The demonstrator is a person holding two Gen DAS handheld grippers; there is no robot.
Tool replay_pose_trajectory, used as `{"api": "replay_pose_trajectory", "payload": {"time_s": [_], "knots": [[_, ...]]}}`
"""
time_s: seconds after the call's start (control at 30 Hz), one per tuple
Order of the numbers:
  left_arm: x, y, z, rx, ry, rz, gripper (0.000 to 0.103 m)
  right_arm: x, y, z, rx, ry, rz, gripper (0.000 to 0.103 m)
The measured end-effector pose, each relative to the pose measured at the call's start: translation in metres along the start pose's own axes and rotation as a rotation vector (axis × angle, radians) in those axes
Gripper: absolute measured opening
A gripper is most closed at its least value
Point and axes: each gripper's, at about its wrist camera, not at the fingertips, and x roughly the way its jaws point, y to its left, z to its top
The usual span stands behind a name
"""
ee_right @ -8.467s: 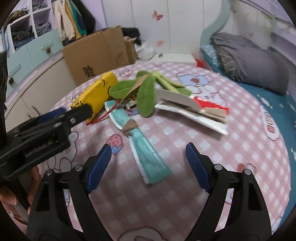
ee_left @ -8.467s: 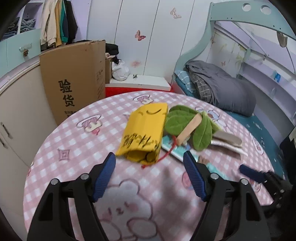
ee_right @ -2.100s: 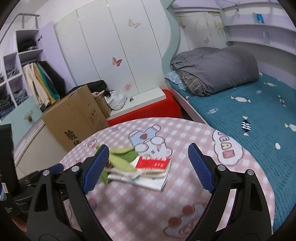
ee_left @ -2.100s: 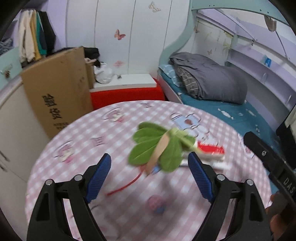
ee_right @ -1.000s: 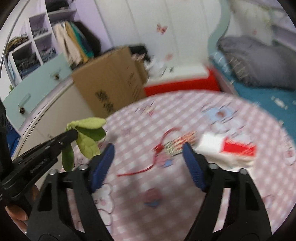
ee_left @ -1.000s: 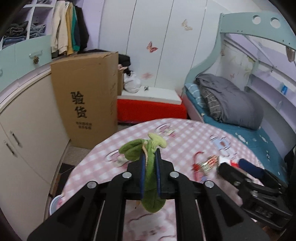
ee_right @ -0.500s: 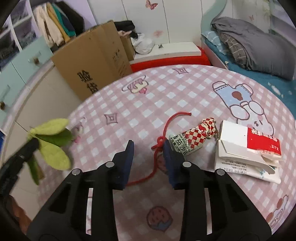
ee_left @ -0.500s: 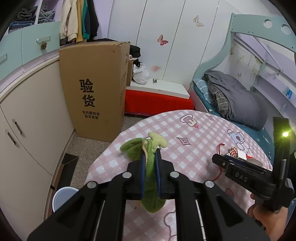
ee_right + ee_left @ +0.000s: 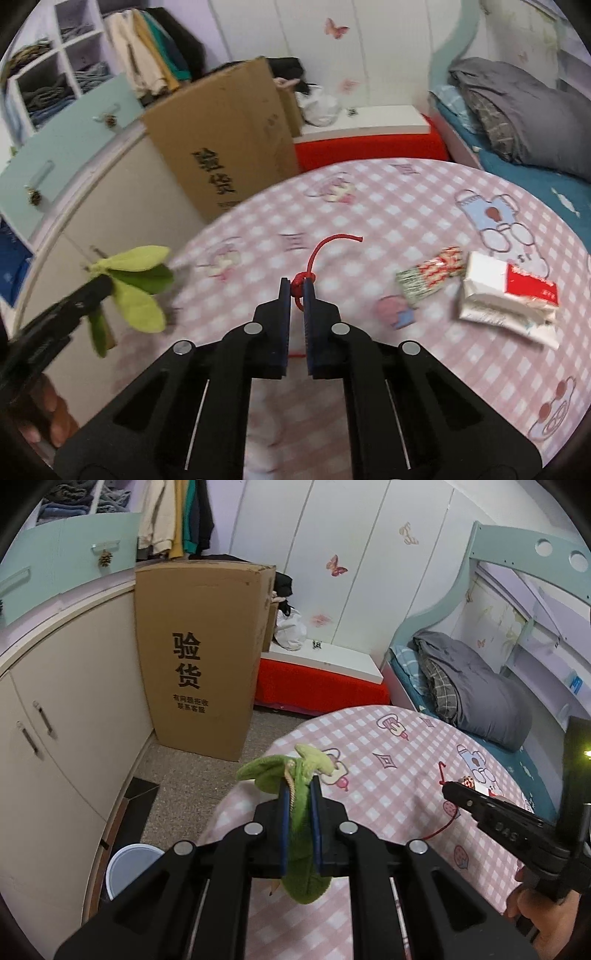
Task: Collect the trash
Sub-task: 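Grasp the green leaf plush with left while right grasps the red string, then carry the leaf plush and red string over the bucket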
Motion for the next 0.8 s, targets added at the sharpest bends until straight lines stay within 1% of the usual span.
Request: {"api": "replay_pose_trajectory", "payload": {"time_s": [0.1,0.23,0.4,0.57,0.6,0.8], "knots": [[-0.016,0.013,-0.001,-0.015,-0.014,0.01,0.01,-0.012,0.027,-0.001,-0.027,-0.012,0.048,0.007],[-0.039,0.033,-0.006,-0.036,-0.03,0.028,0.01,-0.024,0.073,-0.008,-0.079,-0.017,0.12,0.007],[-0.068,0.071,-0.016,-0.084,-0.047,0.067,0.01,-0.027,0.131,-0.02,-0.144,-0.002,0.209,0.007],[-0.088,0.12,-0.028,-0.144,-0.046,0.125,0.01,-0.005,0.192,-0.039,-0.205,0.055,0.296,0.007],[-0.089,0.129,-0.031,-0.152,-0.044,0.138,0.01,0.0,0.199,-0.043,-0.213,0.066,0.305,0.007],[-0.089,0.19,-0.056,-0.209,-0.015,0.245,0.01,0.051,0.256,-0.073,-0.267,0.17,0.357,0.007]]}}
